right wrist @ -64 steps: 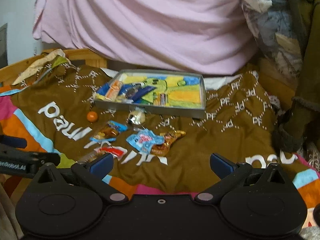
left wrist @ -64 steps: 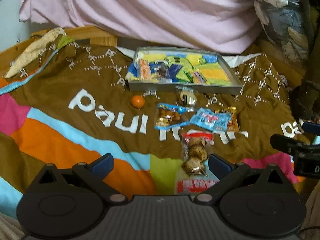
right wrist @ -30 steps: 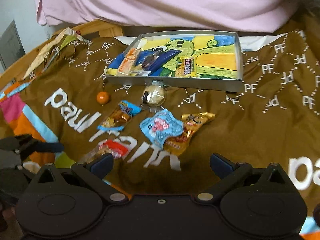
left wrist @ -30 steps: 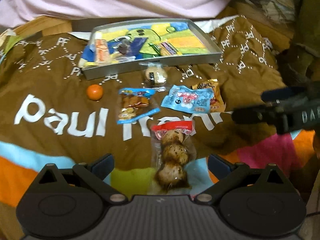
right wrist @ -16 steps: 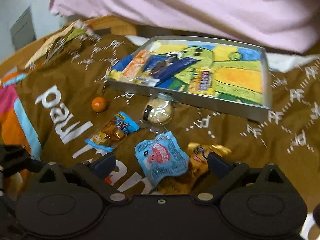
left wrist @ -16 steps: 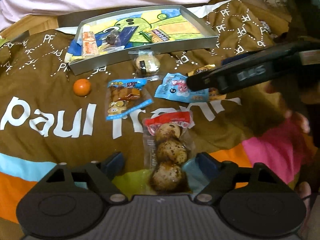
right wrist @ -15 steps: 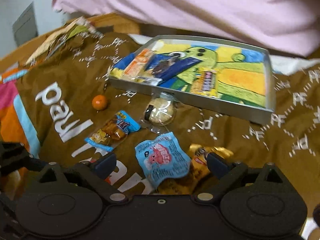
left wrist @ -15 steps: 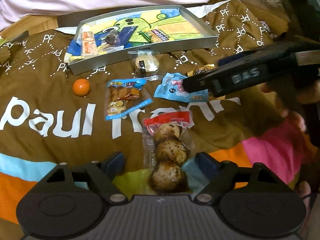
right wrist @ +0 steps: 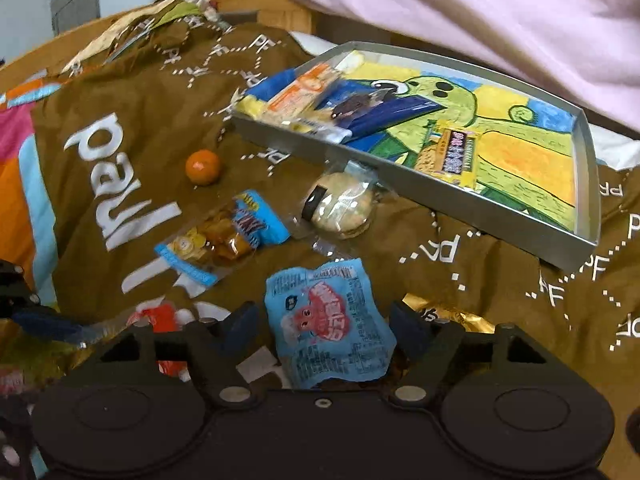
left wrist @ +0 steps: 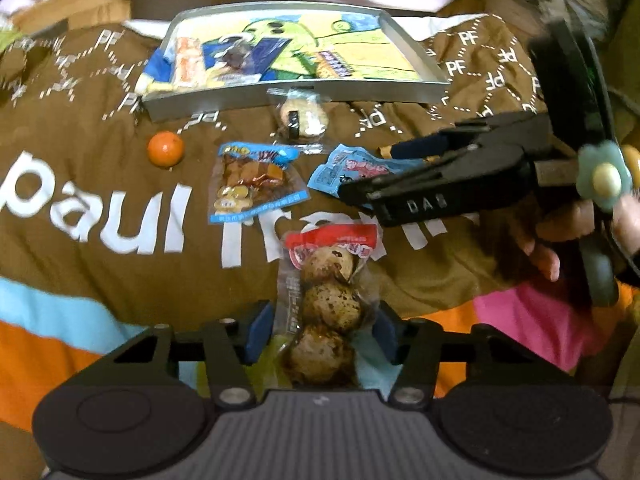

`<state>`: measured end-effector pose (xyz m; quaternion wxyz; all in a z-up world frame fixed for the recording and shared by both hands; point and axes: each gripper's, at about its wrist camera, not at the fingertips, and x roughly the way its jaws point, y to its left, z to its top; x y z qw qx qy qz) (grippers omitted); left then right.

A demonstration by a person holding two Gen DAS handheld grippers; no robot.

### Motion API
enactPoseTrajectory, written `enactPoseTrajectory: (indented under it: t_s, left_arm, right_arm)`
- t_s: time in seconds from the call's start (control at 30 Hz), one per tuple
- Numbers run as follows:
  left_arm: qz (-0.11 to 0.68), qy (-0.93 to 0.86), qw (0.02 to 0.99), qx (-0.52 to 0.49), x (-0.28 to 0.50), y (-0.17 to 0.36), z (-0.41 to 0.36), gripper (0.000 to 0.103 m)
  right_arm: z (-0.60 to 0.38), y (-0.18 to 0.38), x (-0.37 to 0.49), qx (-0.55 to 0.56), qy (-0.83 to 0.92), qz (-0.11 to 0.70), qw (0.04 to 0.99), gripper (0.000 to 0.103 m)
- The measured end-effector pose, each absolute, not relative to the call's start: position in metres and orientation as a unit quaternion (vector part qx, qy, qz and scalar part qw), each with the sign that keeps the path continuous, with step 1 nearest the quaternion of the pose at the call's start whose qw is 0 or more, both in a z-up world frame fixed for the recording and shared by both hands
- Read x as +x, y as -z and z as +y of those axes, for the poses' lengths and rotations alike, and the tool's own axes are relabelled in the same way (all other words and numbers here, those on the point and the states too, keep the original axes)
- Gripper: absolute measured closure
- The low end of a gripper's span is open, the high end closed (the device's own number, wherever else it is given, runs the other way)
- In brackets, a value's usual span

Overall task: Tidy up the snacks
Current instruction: 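Lower the left tool onto the quail egg pack while the right tool descends to the blue candy pack, then close the left tool on the quail egg pack while the right tool grasps the blue candy pack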

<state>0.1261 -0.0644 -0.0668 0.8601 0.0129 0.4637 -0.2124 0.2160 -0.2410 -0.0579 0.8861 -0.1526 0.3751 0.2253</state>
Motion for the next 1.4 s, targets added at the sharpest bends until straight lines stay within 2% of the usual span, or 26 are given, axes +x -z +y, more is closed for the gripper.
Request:
enactPoseTrajectory:
  t_s: [0.17, 0.2, 0.27, 0.37, 0.6, 0.77, 0.93, 1.1, 1.4]
  left_arm:
    - [0.469, 0.214, 0.857, 0.018, 0.125, 0.068, -0.064, 0.046]
    - [0.47, 0.215, 0.856, 0.017, 0.126, 0.07, -0.065, 0.044]
    - [0.473, 0.216, 0.854, 0.011, 0.128, 0.071, -0.064, 0.043]
    - [0.473, 0.217, 0.854, 0.012, 0.128, 0.072, -0.065, 0.043]
    - [0.47, 0.211, 0.857, 0.002, 0.127, 0.069, -0.062, 0.051]
    - [0.48, 0.192, 0.855, -0.027, 0.126, 0.064, -0.054, 0.053]
    - [0.472, 0.189, 0.861, 0.008, 0.112, 0.061, -0.058, 0.053]
    - [0.475, 0.189, 0.859, -0.003, 0.116, 0.064, -0.057, 0.051]
    - [0.465, 0.18, 0.867, -0.014, 0.113, 0.061, -0.055, 0.054]
  right_arm:
    - [-0.235, 0.064, 0.216, -0.174, -0.228, 0.37, 0.883, 0.022]
    - [-0.234, 0.066, 0.217, -0.179, -0.225, 0.368, 0.884, 0.022]
    - [-0.233, 0.068, 0.219, -0.185, -0.214, 0.366, 0.886, 0.033]
    - [-0.231, 0.068, 0.217, -0.189, -0.209, 0.37, 0.885, 0.035]
    - [-0.229, 0.062, 0.206, -0.191, -0.206, 0.385, 0.879, 0.04]
    - [-0.232, 0.05, 0.184, -0.19, -0.224, 0.395, 0.87, 0.041]
    - [-0.231, 0.049, 0.167, -0.201, -0.226, 0.408, 0.862, 0.042]
    - [-0.235, 0.049, 0.165, -0.178, -0.221, 0.413, 0.865, 0.042]
    - [-0.238, 0.037, 0.15, -0.14, -0.209, 0.418, 0.873, 0.044]
